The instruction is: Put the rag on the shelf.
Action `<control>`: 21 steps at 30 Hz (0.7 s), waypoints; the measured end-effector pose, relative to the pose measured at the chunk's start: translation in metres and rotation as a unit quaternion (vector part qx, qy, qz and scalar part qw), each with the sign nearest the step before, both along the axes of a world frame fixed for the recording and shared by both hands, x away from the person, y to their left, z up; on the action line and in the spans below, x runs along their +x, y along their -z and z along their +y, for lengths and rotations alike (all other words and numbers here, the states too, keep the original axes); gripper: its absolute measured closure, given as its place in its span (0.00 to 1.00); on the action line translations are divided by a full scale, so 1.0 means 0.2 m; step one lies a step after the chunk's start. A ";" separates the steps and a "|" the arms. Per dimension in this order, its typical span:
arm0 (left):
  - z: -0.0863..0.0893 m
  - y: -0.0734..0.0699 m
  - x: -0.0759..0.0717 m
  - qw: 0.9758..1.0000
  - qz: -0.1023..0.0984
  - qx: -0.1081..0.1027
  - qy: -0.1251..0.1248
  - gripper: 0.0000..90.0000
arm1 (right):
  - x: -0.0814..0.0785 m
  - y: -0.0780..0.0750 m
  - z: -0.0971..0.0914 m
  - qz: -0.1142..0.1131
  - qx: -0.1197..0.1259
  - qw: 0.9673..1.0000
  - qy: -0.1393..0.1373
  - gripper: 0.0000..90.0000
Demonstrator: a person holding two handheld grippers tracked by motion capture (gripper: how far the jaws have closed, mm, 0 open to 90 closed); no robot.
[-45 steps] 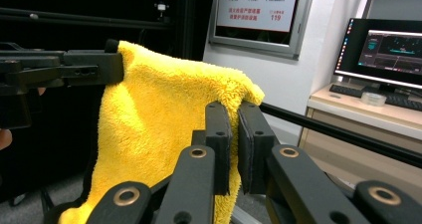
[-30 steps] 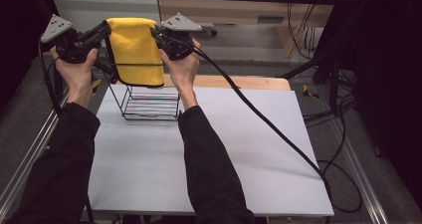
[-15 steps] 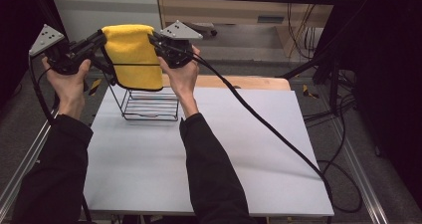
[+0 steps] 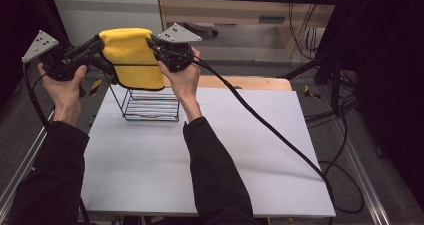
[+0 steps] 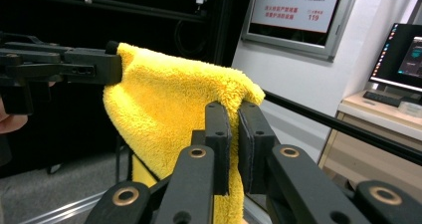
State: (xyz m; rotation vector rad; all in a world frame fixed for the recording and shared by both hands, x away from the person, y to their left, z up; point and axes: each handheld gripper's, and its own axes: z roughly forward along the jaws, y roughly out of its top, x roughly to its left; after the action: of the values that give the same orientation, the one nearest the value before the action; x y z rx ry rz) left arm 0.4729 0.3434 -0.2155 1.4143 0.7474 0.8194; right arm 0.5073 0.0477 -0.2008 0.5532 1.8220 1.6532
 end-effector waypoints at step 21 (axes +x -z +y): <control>0.00 0.09 -0.16 0.999 0.039 0.029 0.008 0.90 | -0.14 0.07 -0.02 0.033 -0.047 0.998 -0.030 0.94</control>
State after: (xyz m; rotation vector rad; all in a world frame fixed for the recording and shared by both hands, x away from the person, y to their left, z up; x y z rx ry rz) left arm 0.4413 0.3438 -0.2340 1.5097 0.7761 0.7825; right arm 0.4799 0.0446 -0.2139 0.5220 1.9705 1.5964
